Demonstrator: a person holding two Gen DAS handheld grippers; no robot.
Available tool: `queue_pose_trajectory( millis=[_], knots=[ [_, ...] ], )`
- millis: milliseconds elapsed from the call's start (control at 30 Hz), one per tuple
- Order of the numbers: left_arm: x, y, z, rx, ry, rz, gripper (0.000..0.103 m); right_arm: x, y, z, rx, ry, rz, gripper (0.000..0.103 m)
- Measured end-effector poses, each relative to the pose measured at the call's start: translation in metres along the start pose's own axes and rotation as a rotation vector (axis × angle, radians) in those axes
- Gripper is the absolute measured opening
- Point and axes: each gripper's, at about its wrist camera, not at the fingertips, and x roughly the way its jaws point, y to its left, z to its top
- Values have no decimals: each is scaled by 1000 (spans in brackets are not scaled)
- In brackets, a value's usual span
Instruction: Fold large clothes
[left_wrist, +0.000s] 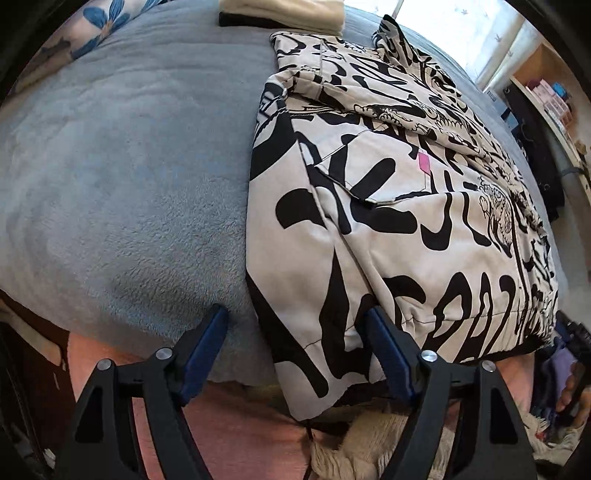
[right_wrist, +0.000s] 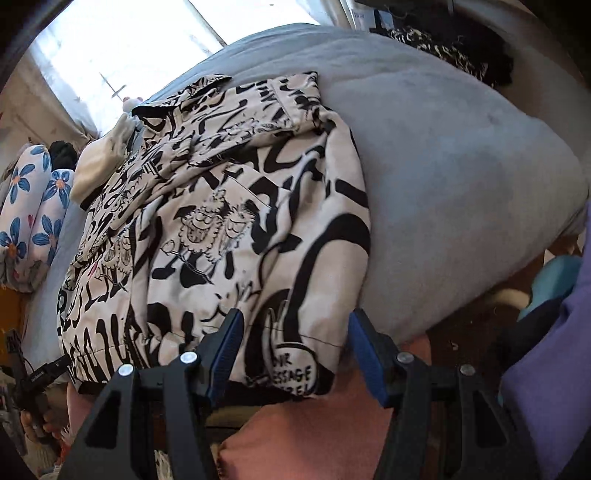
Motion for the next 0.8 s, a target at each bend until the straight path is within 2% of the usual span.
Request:
queue_pose_trajectory(
  millis=[100, 267, 400, 500, 533, 567, 600, 667, 800],
  knots=[
    [5, 5, 2, -30, 23, -28, 84, 12, -6, 0, 14, 40, 17, 45],
    [11, 1, 2, -19, 27, -20, 89, 21, -14, -3, 30, 46, 51, 39],
    [14, -3, 3, -15, 26, -8, 88, 22, -14, -4, 27, 27, 63, 26],
    [9, -10, 2, -17, 17, -29, 67, 18, -8, -3, 3, 9, 43, 20],
    [7, -12, 1, -10, 14, -43, 50, 15, -5, -4, -7, -2, 36, 18],
    [4, -16, 0, 0, 9, -48, 44, 11, -1, -3, -23, -18, 26, 17],
    [0, -23, -2, 23, -2, -17, 41, 8, 3, -3, -34, -30, 21, 15],
    [-5, -34, -3, 59, -14, -3, 21, -2, 11, 0, -55, -68, 29, 14],
    [-20, -41, 5, 21, -31, -79, 8, -23, 23, 12, -78, -133, 60, 13]
  ],
)
